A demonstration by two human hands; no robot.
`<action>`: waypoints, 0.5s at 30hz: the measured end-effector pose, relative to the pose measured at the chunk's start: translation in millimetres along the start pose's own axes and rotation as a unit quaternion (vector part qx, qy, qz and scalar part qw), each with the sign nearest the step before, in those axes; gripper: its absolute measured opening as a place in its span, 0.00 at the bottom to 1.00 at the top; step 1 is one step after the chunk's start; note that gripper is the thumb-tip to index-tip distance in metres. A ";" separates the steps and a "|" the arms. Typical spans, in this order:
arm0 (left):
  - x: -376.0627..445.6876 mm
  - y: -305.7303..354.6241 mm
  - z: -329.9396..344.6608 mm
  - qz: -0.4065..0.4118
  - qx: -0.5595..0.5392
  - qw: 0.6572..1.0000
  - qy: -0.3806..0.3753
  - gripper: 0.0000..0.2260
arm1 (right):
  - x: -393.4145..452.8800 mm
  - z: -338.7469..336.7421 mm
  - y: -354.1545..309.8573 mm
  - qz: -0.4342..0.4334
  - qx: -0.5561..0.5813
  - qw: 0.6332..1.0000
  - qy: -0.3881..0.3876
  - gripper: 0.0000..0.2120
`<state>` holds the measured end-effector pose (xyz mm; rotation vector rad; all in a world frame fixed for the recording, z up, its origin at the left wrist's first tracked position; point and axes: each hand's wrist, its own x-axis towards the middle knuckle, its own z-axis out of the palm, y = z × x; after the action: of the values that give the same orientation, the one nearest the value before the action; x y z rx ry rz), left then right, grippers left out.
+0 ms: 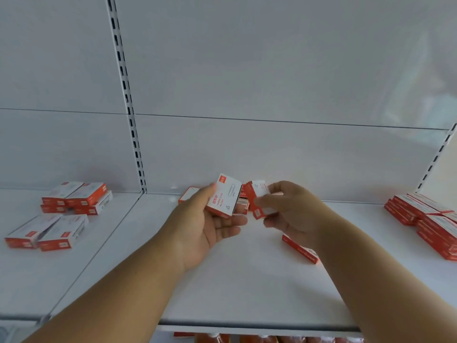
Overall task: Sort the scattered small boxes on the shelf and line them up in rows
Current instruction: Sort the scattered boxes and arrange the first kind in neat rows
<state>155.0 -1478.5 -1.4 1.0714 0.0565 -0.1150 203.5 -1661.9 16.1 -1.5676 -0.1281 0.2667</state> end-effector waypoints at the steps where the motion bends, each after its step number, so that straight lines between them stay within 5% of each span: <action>1: 1.0 -0.8 -0.4 0.003 0.000 1.000 0.000 0.15 | -1.7 0.6 0.0 -0.007 0.056 0.998 -0.012 0.11; 8: 10.2 0.2 -5.8 0.126 0.154 0.967 0.161 0.13 | 0.1 10.3 -9.8 -0.003 0.179 0.983 -0.039 0.09; 15: -26.0 41.3 -46.7 0.159 0.196 0.954 0.161 0.05 | -1.8 58.1 -12.1 -0.075 0.112 0.991 0.026 0.06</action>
<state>134.7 -1416.2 15.0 1.4738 0.1592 0.3567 188.4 -1605.8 28.6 -1.3333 -0.1688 0.1164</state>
